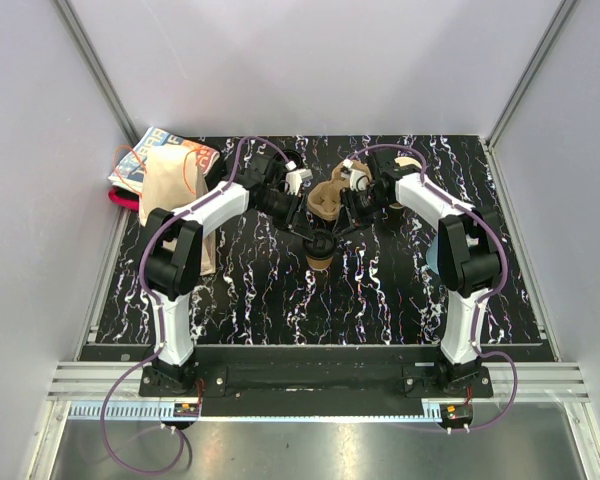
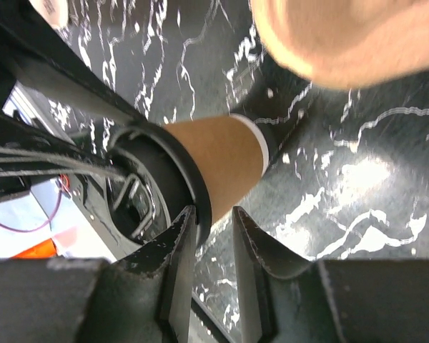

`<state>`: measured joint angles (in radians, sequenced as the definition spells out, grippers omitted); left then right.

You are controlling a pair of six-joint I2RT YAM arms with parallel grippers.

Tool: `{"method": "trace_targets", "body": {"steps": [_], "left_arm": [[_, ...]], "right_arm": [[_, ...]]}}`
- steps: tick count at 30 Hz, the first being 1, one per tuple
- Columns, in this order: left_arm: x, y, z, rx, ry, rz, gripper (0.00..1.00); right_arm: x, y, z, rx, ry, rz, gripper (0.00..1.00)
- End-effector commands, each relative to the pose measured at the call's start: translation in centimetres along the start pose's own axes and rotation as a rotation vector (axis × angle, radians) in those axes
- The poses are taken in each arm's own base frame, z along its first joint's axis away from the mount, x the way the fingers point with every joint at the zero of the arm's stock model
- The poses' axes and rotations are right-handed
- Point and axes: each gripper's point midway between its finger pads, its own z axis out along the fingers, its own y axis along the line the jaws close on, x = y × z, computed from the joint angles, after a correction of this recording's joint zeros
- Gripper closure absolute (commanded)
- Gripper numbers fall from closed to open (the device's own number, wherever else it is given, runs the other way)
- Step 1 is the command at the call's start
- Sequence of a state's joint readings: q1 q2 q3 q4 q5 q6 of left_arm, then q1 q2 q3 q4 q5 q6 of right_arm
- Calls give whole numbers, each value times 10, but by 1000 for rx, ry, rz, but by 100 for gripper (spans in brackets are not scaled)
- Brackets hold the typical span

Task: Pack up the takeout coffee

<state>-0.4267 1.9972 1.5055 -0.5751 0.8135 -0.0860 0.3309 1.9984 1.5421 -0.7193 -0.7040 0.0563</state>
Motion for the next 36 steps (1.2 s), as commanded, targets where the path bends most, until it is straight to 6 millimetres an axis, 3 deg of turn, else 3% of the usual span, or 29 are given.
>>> {"method": "trace_targets", "body": {"steps": [1,7,16,29,33,36], "left_arm": [[30,38,17,-164,96,43,68],[30,38,16,-168,95,45,69],[29,40,14,-186,96,48,69],[28,42,12,-203,97,54,69],[28,42,12,-204,97,55,69],[28,43,12,-206,99,52,69]], "right_arm": [[-22,-6,14,-32,-73,-17,68],[-12,-15,22,6,-48,-21,70],[18,-40,33,221,36,-149,77],[36,-48,44,449,111,-370,76],[17,-32,34,427,54,-388,73],[-12,1,12,288,-53,-338,71]]}}
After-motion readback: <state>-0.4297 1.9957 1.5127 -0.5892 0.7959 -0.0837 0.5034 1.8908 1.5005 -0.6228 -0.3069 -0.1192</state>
